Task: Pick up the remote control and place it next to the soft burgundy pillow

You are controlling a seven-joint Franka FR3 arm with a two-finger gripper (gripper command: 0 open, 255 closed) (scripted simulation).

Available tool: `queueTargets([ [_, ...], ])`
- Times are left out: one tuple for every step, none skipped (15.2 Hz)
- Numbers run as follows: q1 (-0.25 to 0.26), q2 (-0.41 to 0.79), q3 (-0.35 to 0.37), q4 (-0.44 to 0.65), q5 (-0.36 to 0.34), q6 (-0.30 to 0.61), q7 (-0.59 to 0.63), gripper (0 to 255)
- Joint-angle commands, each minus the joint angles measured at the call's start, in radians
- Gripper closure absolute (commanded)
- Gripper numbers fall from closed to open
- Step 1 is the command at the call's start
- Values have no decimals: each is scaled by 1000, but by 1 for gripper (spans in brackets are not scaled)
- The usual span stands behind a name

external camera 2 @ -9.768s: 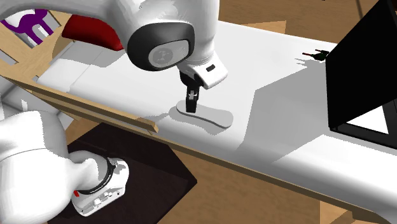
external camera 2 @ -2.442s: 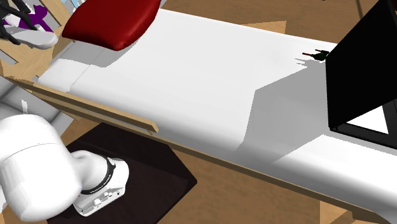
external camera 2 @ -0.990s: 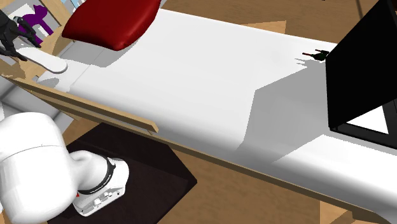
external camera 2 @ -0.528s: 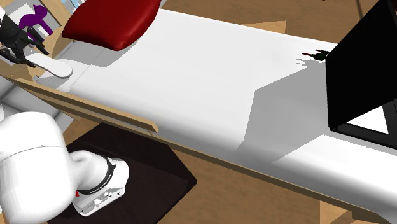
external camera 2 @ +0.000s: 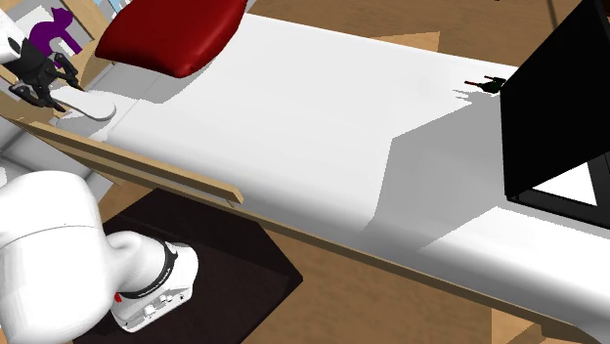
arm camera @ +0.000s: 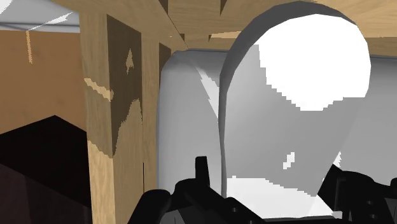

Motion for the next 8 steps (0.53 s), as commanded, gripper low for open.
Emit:
queueTargets([
  [-11,-6,22,-11,2,11,-3,255],
  [-11,-6,22,-11,3,11,-3,255],
  [-11,-6,22,-11,2,11,-3,255],
  [-11,-5,22,-11,1,12,-2,255],
  [-11,-6,22,-11,2,11,-3,255],
  [-11,-5,22,-11,1,12,-2,255],
  [-11,-6,22,-11,2,12,-3,255],
  [-8,-5,15,-11,-1,8,-3,0],
])
